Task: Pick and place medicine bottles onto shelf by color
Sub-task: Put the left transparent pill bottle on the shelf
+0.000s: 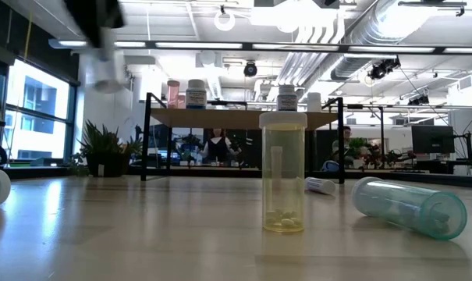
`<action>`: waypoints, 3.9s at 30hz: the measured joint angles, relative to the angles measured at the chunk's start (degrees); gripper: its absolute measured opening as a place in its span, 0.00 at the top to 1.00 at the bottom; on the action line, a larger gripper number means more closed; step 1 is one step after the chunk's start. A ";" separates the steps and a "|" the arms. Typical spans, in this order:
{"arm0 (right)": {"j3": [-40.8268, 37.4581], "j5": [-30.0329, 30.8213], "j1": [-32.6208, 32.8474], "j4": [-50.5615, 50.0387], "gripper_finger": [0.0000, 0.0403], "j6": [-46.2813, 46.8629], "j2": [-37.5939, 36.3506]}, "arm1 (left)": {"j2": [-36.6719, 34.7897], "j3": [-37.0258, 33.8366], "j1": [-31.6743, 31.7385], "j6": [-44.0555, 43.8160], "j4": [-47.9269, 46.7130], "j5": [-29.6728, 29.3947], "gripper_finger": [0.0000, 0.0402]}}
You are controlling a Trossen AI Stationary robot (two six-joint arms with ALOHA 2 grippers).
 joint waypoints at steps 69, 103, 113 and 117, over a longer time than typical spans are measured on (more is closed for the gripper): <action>-0.01 6.00 0.00 0.00 0.44 21.27 0.00 | 12.03 26.26 45.29 63.82 -2.09 7.13 0.66; -0.01 6.02 0.01 -0.02 0.44 21.40 0.00 | 15.82 26.30 47.06 66.83 -4.92 6.70 0.66; -0.01 6.01 -0.01 -0.01 0.44 21.29 0.00 | 15.89 26.30 47.06 66.85 -4.91 6.62 0.62; -0.01 6.02 -0.01 -0.02 0.44 21.27 0.00 | 15.99 26.30 47.06 66.85 -4.58 6.49 0.59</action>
